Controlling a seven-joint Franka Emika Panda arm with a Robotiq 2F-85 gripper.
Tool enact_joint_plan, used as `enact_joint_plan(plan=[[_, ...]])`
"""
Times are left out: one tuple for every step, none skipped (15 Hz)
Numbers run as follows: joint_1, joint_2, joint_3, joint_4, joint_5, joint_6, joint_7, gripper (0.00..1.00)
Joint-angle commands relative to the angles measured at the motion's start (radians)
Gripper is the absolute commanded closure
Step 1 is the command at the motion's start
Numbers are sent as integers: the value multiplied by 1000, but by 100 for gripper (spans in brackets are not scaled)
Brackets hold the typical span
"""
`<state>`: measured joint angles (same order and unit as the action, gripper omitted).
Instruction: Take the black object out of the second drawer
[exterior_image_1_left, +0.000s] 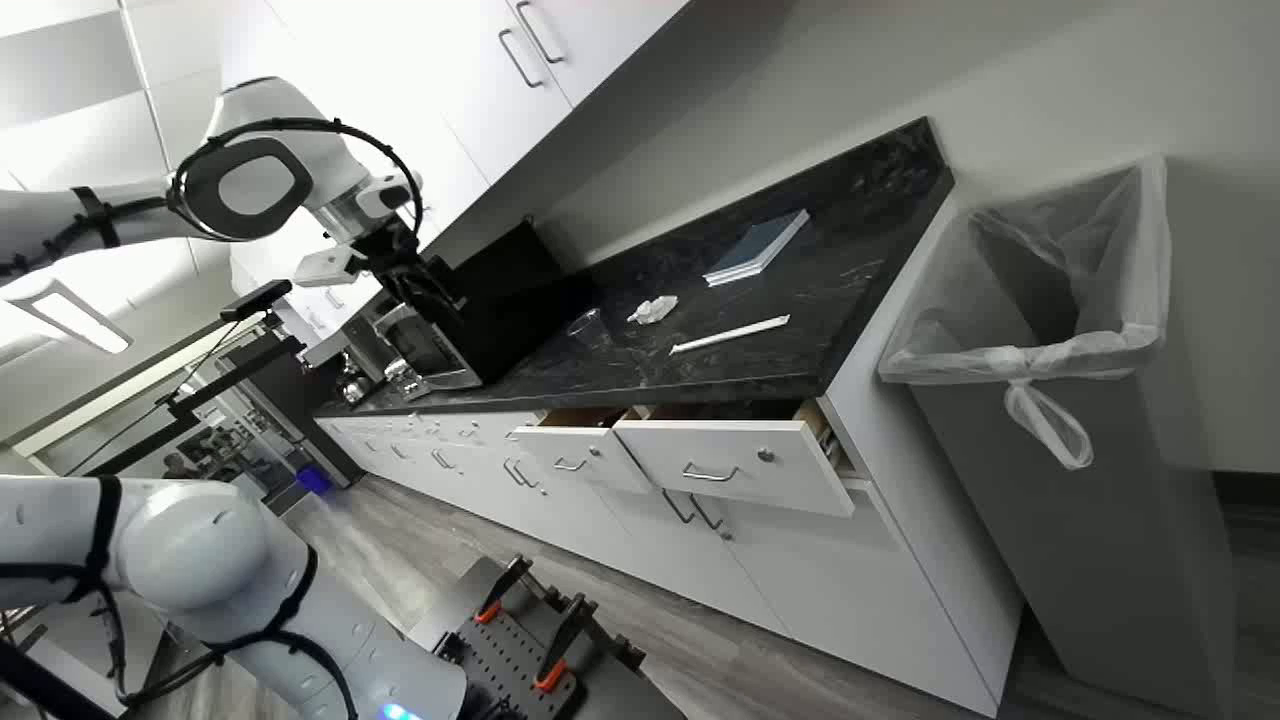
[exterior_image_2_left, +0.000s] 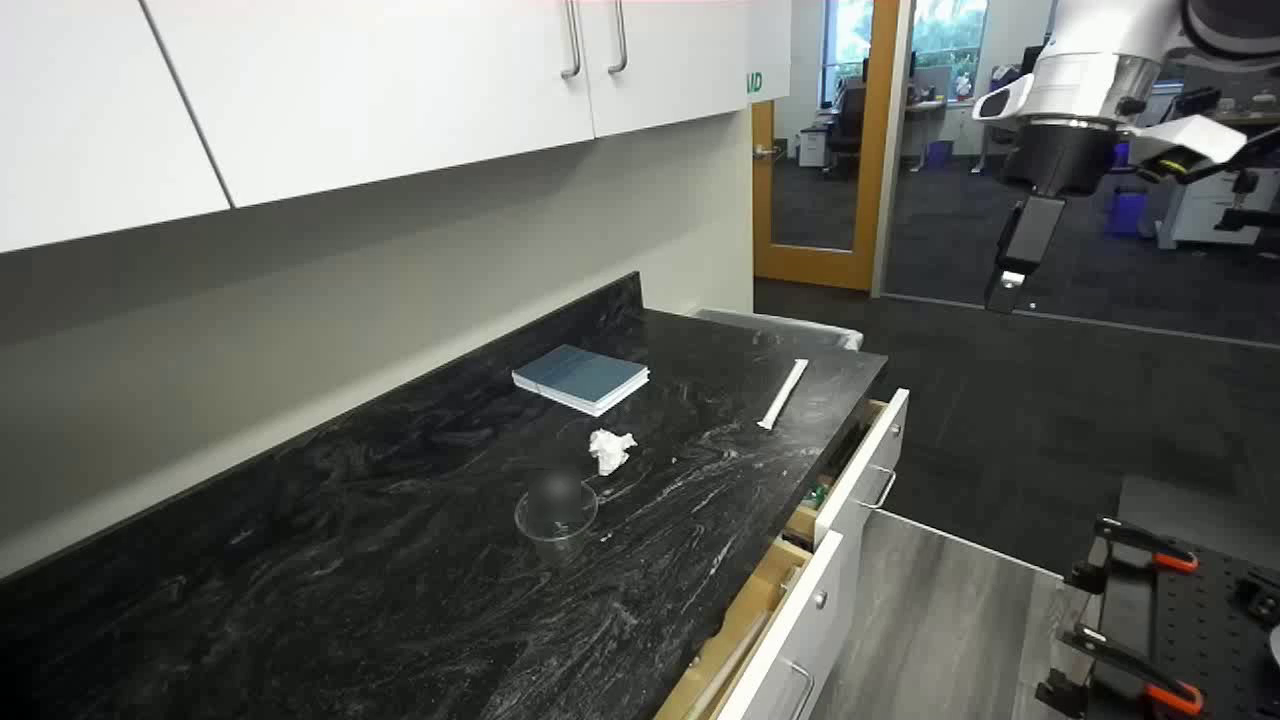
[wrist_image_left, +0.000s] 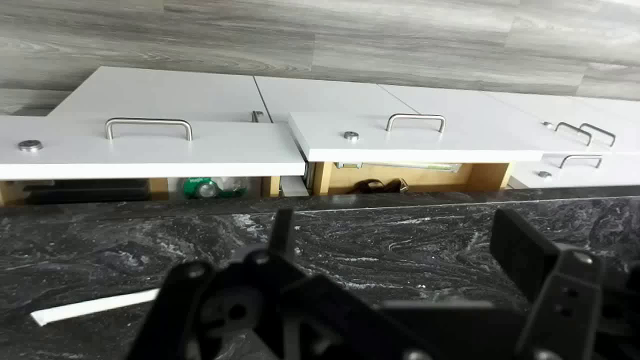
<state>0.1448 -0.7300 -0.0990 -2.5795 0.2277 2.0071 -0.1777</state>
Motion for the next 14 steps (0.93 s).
enact_joint_plan(plan=[[-17, 2, 13, 3, 10, -6, -9, 0], [-17, 2, 13, 3, 10, -6, -9, 0], [-17, 2, 13, 3, 10, -6, -9, 0], [-17, 2, 13, 3, 10, -6, -9, 0], [-17, 2, 13, 3, 10, -6, -9, 0], [-17, 2, 13, 3, 10, -6, -9, 0], [-17, 2, 13, 3, 10, -6, -9, 0], [-17, 2, 13, 3, 10, -6, -9, 0], [-10, 10, 34, 9, 1, -1, -5, 0], [3, 18, 53, 12, -3, -4, -6, 0], [23, 31, 90, 13, -11, -5, -3, 0], [41, 44, 122, 13, -17, -10, -3, 0], [70, 60, 167, 11, -16, -11, 5, 0], [97, 79, 210, 10, -14, -4, 15, 0]])
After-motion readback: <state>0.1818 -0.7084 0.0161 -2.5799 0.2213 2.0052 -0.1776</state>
